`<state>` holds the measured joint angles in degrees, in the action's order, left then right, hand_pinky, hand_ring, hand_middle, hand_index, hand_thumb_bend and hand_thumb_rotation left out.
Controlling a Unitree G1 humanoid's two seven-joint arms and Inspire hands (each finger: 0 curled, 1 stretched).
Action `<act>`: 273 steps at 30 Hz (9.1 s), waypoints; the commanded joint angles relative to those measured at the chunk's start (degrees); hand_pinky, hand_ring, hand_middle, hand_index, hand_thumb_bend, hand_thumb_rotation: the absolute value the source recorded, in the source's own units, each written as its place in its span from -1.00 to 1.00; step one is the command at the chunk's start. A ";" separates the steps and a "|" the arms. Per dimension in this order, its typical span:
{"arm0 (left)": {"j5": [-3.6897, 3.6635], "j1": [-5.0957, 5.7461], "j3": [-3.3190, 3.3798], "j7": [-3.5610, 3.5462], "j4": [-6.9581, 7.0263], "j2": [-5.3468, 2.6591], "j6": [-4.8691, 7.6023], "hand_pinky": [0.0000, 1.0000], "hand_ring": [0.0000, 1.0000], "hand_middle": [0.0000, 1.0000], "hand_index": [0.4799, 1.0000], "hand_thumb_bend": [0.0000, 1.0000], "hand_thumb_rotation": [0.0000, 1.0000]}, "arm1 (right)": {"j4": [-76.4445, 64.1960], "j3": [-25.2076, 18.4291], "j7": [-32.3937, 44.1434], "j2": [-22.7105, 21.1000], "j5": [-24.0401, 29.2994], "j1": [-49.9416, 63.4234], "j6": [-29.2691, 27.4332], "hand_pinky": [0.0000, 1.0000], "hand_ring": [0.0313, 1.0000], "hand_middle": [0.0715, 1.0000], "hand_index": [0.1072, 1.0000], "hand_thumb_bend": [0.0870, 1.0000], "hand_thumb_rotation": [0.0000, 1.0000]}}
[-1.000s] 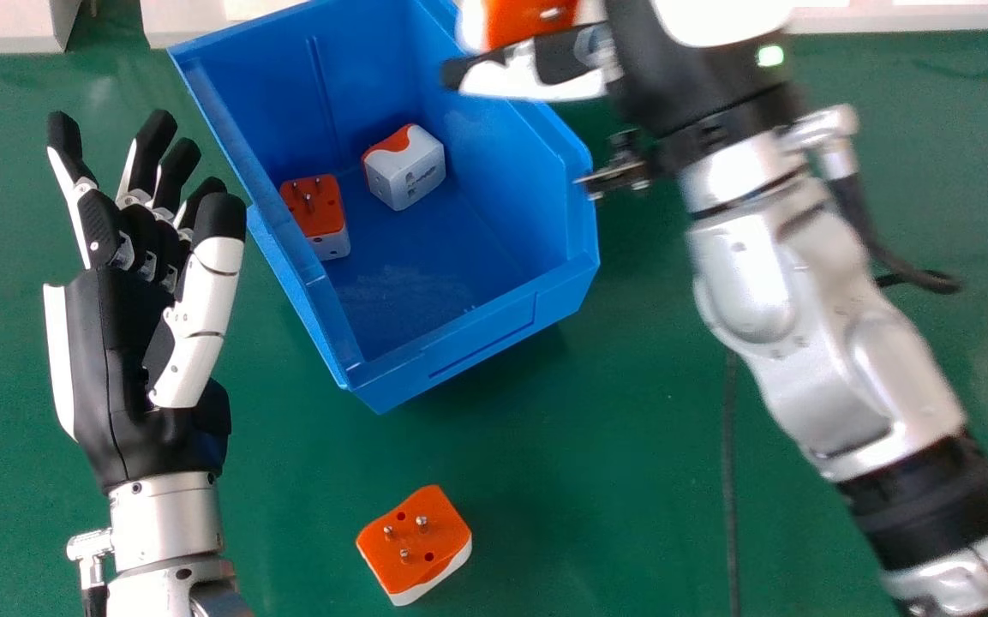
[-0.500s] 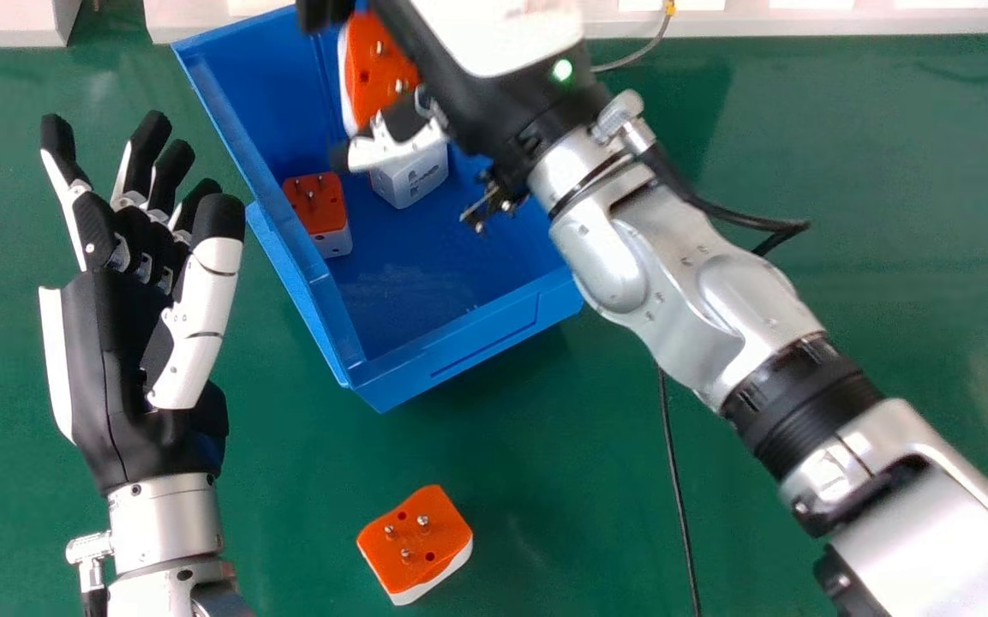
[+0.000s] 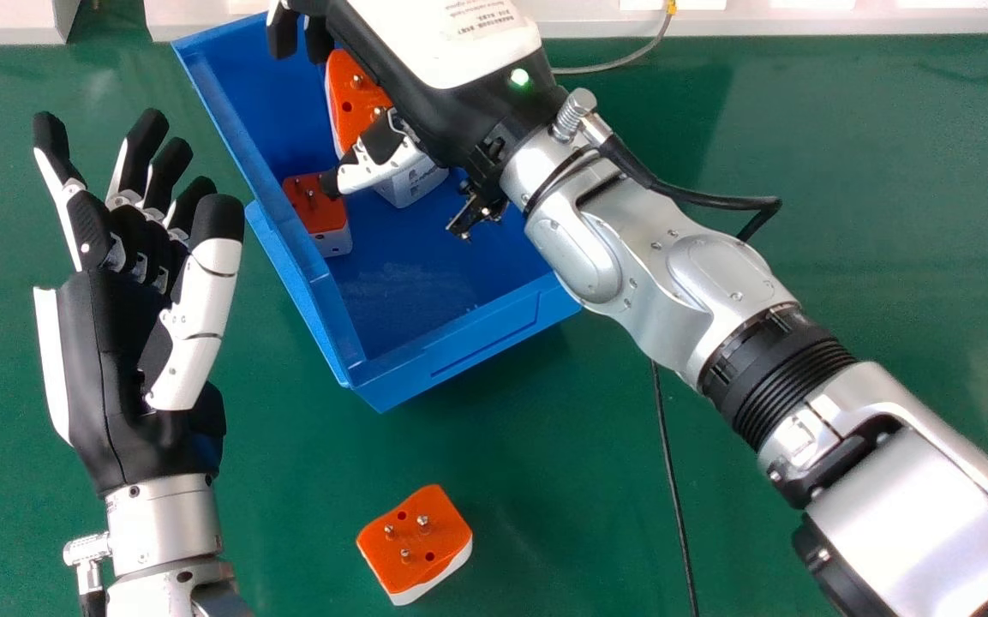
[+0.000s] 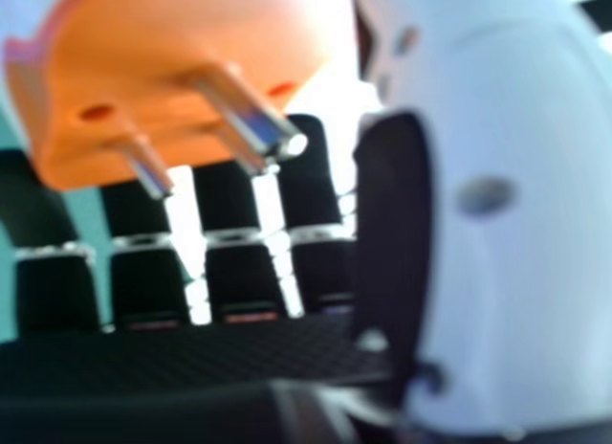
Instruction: Pick all objects and put in blue box
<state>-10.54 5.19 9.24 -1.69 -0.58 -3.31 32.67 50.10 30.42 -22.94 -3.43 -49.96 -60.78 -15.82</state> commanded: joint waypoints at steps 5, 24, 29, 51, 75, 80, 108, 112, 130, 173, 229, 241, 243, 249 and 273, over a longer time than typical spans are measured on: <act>0.18 -0.34 -0.25 -0.04 0.81 -0.38 1.26 0.73 0.80 0.83 0.58 0.30 -0.09 | -6.67 2.26 1.91 -1.90 -4.08 -1.92 7.04 0.27 0.70 0.82 0.57 0.70 -0.83; -0.64 -0.06 -0.56 -0.76 1.47 -0.66 1.11 0.72 0.80 0.83 0.57 0.29 -0.11 | -25.24 -0.01 3.88 -5.89 -5.00 6.14 14.90 1.00 1.00 1.00 1.00 1.00 -0.47; -0.61 1.51 -0.95 -0.36 3.40 -0.92 0.35 0.72 0.81 0.83 0.58 0.30 -0.13 | -49.77 -3.31 21.22 -9.26 -4.28 18.06 23.69 1.00 1.00 1.00 1.00 1.00 -0.48; -1.95 3.06 -1.14 -2.67 3.75 0.58 -0.48 0.66 0.79 0.82 0.60 0.25 -0.09 | -82.62 14.08 77.75 -3.74 -31.61 52.26 35.30 0.79 0.89 0.91 0.77 0.69 -0.85; -2.49 2.64 -0.96 -3.24 4.10 0.68 -1.24 0.69 0.80 0.83 0.60 0.25 -0.10 | -51.59 10.70 59.81 1.87 -20.05 47.21 29.14 0.54 0.67 0.70 0.02 0.11 -0.83; -1.81 2.53 -0.98 -3.03 3.93 0.80 -1.11 0.70 0.81 0.84 0.62 0.25 -0.08 | -45.48 10.05 52.40 2.28 -15.81 46.34 28.77 0.10 0.17 0.22 -0.10 -0.02 -0.82; -1.82 0.98 -1.06 -2.23 3.54 0.53 -1.54 0.69 0.82 0.85 0.64 0.27 -0.07 | -53.85 10.24 51.06 -1.85 -10.16 45.25 30.15 -0.39 -0.30 -0.09 0.02 -0.08 -1.00; -1.75 0.97 -1.13 -2.06 3.61 0.38 -1.51 0.67 0.81 0.85 0.64 0.26 -0.09 | -60.25 8.69 54.68 -3.19 -10.53 45.88 32.18 -0.35 -0.29 -0.06 0.01 -0.08 -1.00; -0.77 1.13 -1.05 -0.72 3.84 -0.08 -1.84 0.69 0.81 0.84 0.62 0.30 -0.09 | -78.10 -13.22 36.38 -6.64 3.39 43.71 20.88 -0.60 -0.23 -0.10 -0.13 -0.07 -1.00; 0.01 -0.35 -0.30 -0.58 1.70 0.10 0.25 0.72 0.79 0.82 0.56 0.30 -0.10 | -21.45 -1.65 3.74 -1.92 -3.79 9.90 16.72 0.87 0.97 0.98 0.92 0.99 -0.63; -1.09 3.15 -1.78 -0.92 4.20 0.05 -0.70 0.68 0.81 0.85 0.63 0.31 -0.05 | -53.12 -14.35 -7.88 11.87 33.64 68.28 -3.96 0.78 0.97 1.00 1.00 0.32 1.00; -1.41 4.18 -1.77 -1.33 4.75 0.08 -0.39 0.67 0.81 0.84 0.64 0.28 -0.06 | -53.60 -14.06 -8.07 11.93 33.60 69.04 -4.41 0.82 0.96 1.00 1.00 0.30 1.00; -1.85 4.29 -1.85 -1.48 5.01 0.02 -0.61 0.67 0.81 0.84 0.64 0.29 -0.06 | -53.57 -14.02 -7.93 11.89 33.84 69.13 -4.67 0.82 0.96 1.00 1.00 0.30 1.00; -1.79 4.35 -1.84 -1.63 4.93 0.27 -0.49 0.67 0.81 0.85 0.65 0.24 -0.08 | -53.52 -13.97 -7.54 11.85 34.41 69.21 -5.00 0.83 0.97 1.00 1.00 0.30 1.00; -1.98 3.97 -1.46 -1.92 4.69 0.33 -0.69 0.67 0.81 0.85 0.64 0.27 -0.07 | -53.73 -14.02 -7.44 11.91 34.48 69.05 -5.07 0.85 0.97 1.00 1.00 0.30 1.00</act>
<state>-12.39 9.32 7.62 -3.52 2.92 -2.79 31.50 -1.77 15.46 -30.00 3.88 -15.41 8.19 -19.48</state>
